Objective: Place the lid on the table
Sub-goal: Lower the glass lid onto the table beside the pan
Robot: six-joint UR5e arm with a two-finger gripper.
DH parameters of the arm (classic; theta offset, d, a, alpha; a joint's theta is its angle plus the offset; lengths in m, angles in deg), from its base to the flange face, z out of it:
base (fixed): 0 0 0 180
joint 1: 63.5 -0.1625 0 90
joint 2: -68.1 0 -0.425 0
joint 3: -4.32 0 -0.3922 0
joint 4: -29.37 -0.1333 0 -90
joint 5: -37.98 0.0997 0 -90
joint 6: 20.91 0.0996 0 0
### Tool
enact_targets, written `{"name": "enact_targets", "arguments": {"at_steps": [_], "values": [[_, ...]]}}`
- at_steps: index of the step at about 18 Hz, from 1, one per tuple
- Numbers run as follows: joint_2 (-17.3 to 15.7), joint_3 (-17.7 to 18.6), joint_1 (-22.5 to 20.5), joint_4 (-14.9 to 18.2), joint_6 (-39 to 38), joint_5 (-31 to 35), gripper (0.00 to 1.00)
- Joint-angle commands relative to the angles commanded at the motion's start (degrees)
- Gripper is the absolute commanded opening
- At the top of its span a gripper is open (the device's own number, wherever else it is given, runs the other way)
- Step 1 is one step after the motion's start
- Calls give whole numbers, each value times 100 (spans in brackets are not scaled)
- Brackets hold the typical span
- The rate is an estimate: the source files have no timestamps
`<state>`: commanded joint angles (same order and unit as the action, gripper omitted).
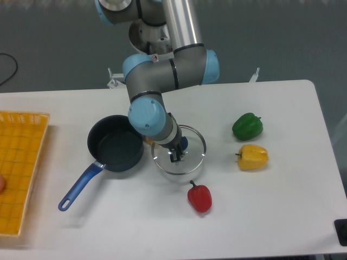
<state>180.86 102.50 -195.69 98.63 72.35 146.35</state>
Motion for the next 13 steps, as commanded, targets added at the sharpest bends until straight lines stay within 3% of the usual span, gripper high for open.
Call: {"name": "enact_targets", "arguments": {"at_steps": [13], "values": [[264, -44, 9, -211, -70, 18, 66]]}}
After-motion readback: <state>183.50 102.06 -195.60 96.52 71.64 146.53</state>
